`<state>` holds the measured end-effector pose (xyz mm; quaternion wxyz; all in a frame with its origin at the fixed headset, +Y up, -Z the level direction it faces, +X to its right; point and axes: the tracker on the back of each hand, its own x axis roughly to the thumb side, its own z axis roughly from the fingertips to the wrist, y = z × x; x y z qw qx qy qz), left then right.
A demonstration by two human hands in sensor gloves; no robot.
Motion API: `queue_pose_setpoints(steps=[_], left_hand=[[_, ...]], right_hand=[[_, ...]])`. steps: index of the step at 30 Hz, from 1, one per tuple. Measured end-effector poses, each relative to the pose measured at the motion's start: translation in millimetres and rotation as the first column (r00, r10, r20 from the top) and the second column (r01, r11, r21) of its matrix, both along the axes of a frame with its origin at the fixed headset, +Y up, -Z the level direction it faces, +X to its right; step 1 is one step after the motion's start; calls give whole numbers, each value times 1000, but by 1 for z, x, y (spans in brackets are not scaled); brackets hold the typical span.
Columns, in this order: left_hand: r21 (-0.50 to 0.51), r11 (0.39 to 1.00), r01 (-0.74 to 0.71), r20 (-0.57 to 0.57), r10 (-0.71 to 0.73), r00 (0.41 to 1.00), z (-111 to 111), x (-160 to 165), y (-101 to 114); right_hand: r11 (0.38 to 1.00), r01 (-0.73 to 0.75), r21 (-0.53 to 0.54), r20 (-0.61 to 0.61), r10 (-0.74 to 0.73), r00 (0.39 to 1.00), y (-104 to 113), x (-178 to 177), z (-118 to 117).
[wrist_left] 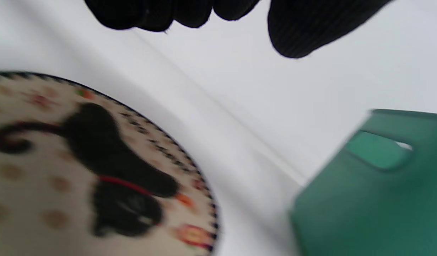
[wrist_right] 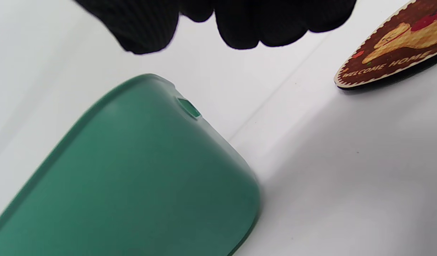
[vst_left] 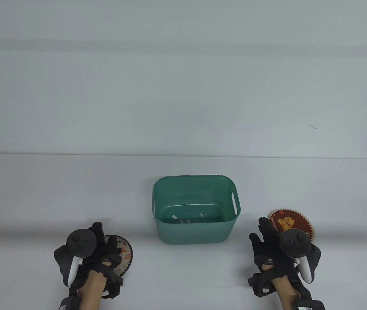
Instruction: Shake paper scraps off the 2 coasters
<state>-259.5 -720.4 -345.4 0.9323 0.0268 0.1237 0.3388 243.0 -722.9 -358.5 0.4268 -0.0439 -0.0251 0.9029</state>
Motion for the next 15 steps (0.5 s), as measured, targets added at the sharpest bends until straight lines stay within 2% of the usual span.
queue_pose_setpoints(steps=[7,15], left_hand=[[63,998,18,174,-29,984,-4,54,16],[96,986,139,332,-163,929,1,88,-1]], right_hand=[[1000,-2,6,-28,2,1000,3,-7,3],[999,-35,-24,-59,34,998,1,-16,7]])
